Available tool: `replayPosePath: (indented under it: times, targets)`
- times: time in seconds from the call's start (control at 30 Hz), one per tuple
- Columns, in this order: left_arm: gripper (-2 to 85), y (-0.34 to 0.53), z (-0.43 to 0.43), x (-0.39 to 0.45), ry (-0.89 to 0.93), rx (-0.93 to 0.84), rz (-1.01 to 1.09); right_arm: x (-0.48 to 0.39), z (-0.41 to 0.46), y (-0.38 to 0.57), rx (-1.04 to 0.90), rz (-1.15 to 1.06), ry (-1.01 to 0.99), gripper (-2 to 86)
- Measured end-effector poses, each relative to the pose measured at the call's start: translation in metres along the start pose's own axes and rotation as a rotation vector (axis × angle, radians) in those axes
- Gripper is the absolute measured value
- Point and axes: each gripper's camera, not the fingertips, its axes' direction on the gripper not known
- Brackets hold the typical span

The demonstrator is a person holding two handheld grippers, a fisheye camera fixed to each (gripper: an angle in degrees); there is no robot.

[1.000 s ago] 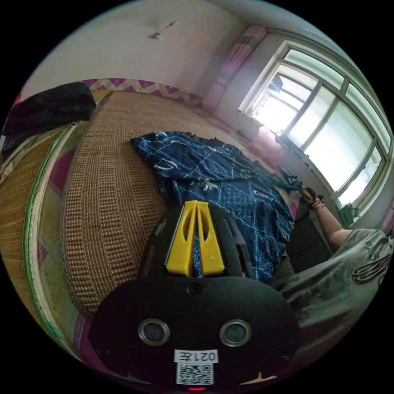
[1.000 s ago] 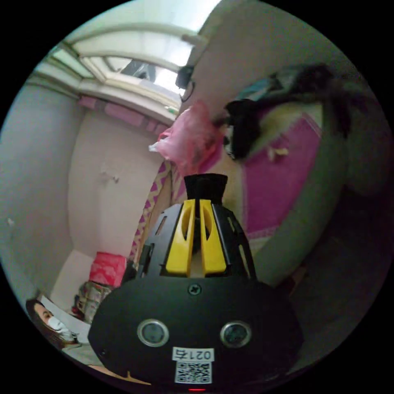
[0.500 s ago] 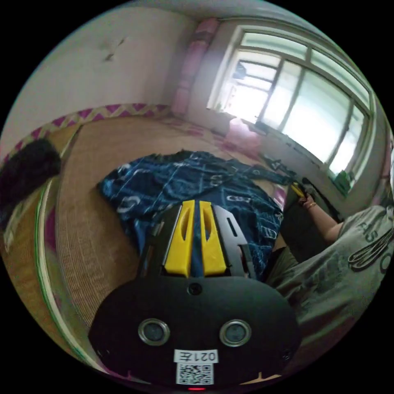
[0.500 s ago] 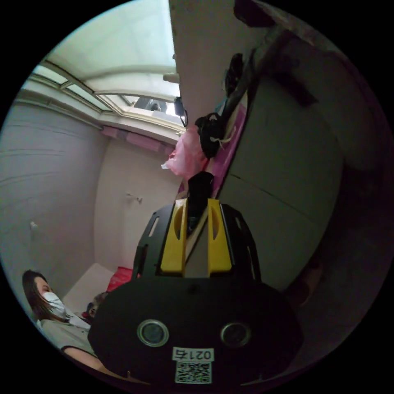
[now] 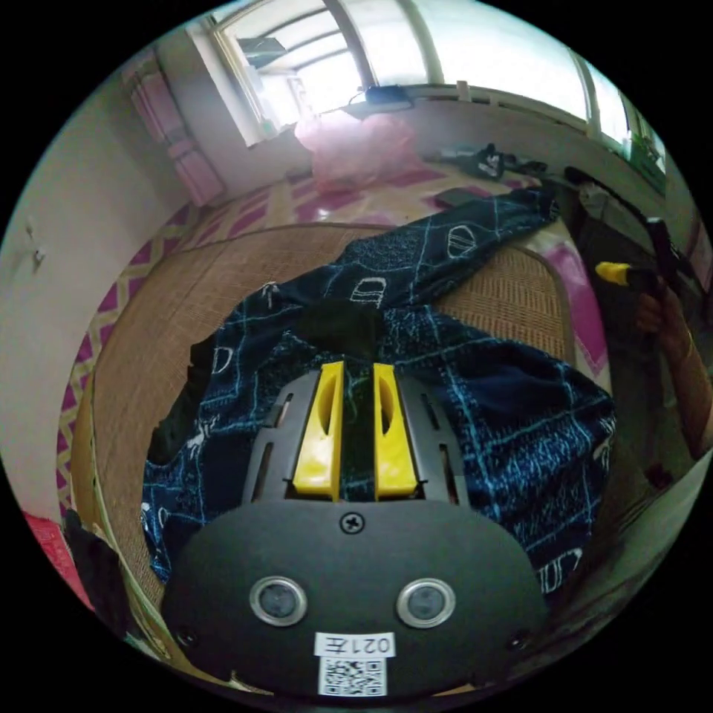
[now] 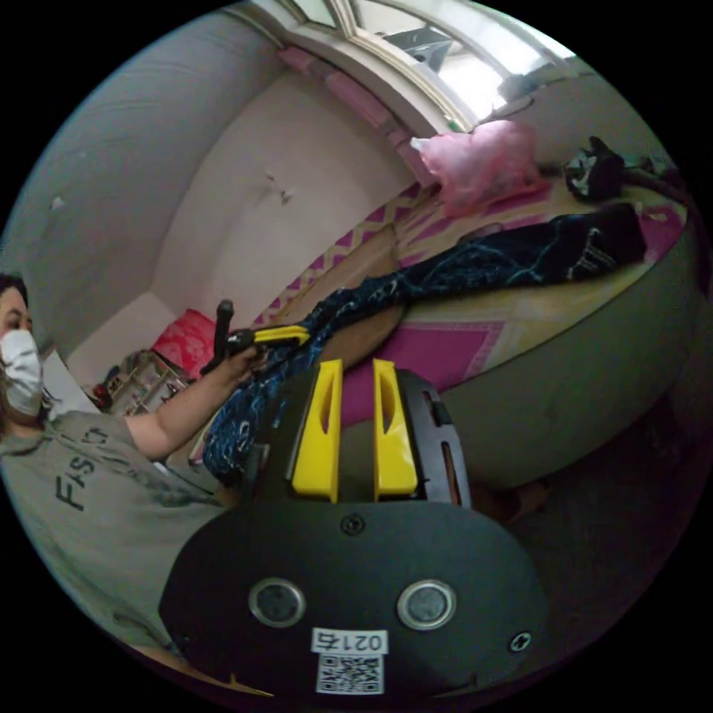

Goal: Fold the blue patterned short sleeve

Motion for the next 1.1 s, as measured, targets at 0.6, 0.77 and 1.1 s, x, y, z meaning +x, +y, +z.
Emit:
replayPosePath:
  times: [0.6,0.77,1.1]
  targets:
    - [-0.9,0.550,-0.377,-0.281,-0.126,0.692,-0.943,-0.089,0.047,0.027,-0.022,-0.061,-0.137,4.9]
    - [-0.9,0.777,-0.407,-0.318,-0.275,0.630,-1.301,-0.115,0.079,0.026,-0.053,-0.075,-0.191,5.0]
    - [-0.6,1.072,-0.396,-0.325,0.001,0.817,-1.701,-0.172,0.146,0.023,-0.165,-0.125,-0.261,5.3]
